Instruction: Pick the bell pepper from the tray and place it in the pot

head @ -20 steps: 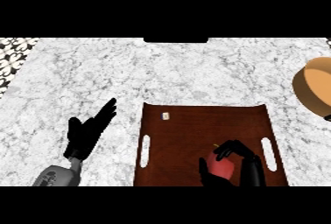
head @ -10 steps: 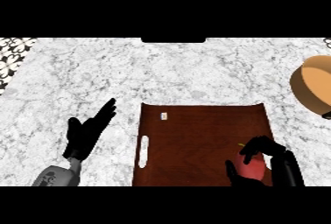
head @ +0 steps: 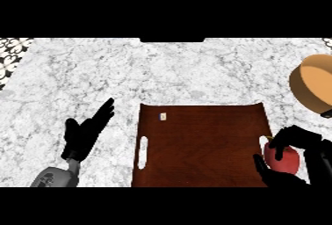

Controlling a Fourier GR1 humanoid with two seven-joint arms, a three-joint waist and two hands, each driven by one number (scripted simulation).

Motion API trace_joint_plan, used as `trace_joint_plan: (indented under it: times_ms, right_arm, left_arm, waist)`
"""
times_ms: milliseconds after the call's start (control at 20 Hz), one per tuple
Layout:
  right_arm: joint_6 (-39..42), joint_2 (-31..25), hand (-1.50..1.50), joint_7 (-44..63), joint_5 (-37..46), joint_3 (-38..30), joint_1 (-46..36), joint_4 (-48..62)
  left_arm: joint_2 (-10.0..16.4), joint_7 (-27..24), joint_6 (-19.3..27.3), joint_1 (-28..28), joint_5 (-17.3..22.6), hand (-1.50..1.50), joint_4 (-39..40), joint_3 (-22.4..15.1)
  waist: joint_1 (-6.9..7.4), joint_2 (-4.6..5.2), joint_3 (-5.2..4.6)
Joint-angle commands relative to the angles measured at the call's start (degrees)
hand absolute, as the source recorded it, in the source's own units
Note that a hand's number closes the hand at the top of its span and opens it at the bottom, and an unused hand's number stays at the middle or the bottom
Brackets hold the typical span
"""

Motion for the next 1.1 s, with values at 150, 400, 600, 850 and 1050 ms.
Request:
trace_joint_plan:
  times_ms: [150,400,600,850,1050]
  right_arm:
    - [8.2,-8.2,1.50,-6.9,-9.4,-6.2,-2.0,-0.1]
    - [18.0,-12.6,1.50,-13.5,-16.8,-10.3,-3.0,3.8]
    - [29.1,-16.3,1.50,-20.5,-23.6,-14.8,-4.5,10.3]
    - [45.3,-19.1,1.50,-32.5,-29.1,-19.3,-6.3,24.3]
    - [50.2,-21.0,1.50,-39.4,-20.2,-19.3,-9.0,39.3]
  left_arm:
    - [0.4,0.3,0.0,-0.2,0.1,0.00,0.0,0.4]
    - [0.2,-0.1,0.0,0.2,-0.5,0.00,-0.2,-0.2]
    - [-0.4,0.5,-0.4,-0.6,-0.3,0.00,-0.1,-0.6]
    - [-0.5,0.8,-0.6,-0.7,-0.6,0.00,-0.7,-1.1]
    - [-0.8,0.8,-1.4,-2.6,-0.9,0.00,0.9,-1.2]
  waist:
    - [0.33,0.36,-0.21]
    - [0.85,0.60,-0.29]
    - [0.93,0.74,-0.51]
    - [2.38,0.57,-0.69]
    - [4.22,1.10,-0.90]
